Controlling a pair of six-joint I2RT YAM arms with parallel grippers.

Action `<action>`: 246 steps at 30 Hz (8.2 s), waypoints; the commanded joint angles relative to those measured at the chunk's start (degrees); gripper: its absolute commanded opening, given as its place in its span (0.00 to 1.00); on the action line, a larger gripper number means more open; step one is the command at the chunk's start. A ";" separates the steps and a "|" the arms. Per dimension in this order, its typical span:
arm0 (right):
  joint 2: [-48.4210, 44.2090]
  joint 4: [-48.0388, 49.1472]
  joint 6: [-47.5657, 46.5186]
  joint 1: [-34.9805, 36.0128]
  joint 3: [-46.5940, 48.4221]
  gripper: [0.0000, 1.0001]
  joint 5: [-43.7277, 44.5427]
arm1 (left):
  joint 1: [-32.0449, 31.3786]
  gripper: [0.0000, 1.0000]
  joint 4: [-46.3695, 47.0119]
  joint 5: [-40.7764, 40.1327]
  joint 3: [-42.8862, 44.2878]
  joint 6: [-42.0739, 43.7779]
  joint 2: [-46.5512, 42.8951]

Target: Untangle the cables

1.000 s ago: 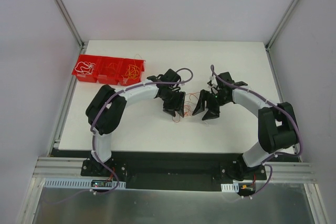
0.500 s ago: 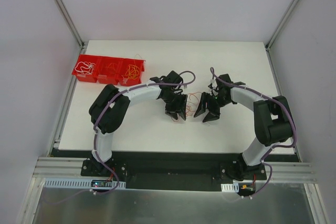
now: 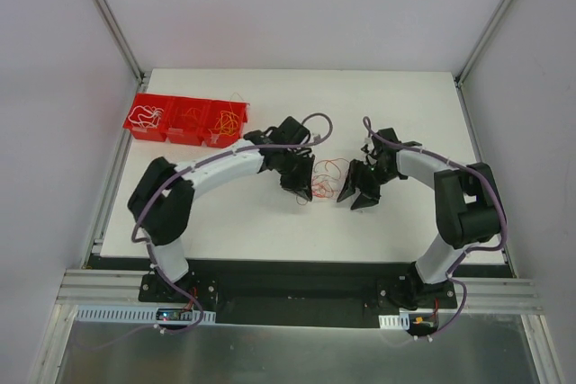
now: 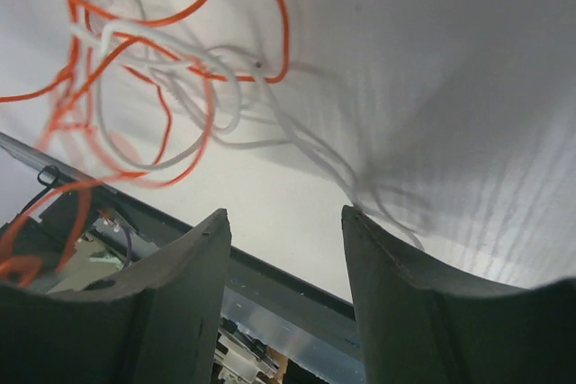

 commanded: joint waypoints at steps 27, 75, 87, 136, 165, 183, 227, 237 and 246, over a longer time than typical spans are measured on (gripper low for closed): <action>-9.24 -5.59 -2.62 -3.03 3.96 0.58 3.41 | 8.78 0.00 -6.48 -40.98 30.11 16.85 -35.01; -11.71 -17.64 -9.22 -1.09 15.66 0.65 1.82 | 52.84 0.00 -6.75 -13.18 21.83 -8.06 1.98; -14.35 -18.52 -9.22 -1.79 13.38 0.65 3.06 | 53.54 0.12 -8.06 -11.76 26.93 -7.80 11.58; 5.52 -0.42 -3.06 7.61 11.71 0.21 7.11 | 10.13 0.71 16.54 11.96 -14.46 -27.38 -12.09; -7.84 -0.41 -3.94 5.77 2.04 0.00 6.30 | 7.40 0.00 18.66 11.54 -4.43 -34.61 5.70; -18.92 -3.49 -5.70 0.49 -2.89 0.00 10.18 | 18.39 0.00 -0.24 3.68 -9.19 -15.60 -21.56; -27.18 -9.73 -5.53 -0.92 0.81 0.01 13.34 | 7.84 0.75 -15.97 -14.58 7.41 -0.67 7.69; -28.06 -8.94 -5.35 -1.09 -0.60 0.00 11.94 | 7.75 0.03 -15.89 -21.67 10.51 1.61 9.48; -27.45 -8.23 -5.18 -1.09 -0.69 0.01 12.02 | 7.84 0.00 -15.88 -40.22 4.35 4.15 -16.78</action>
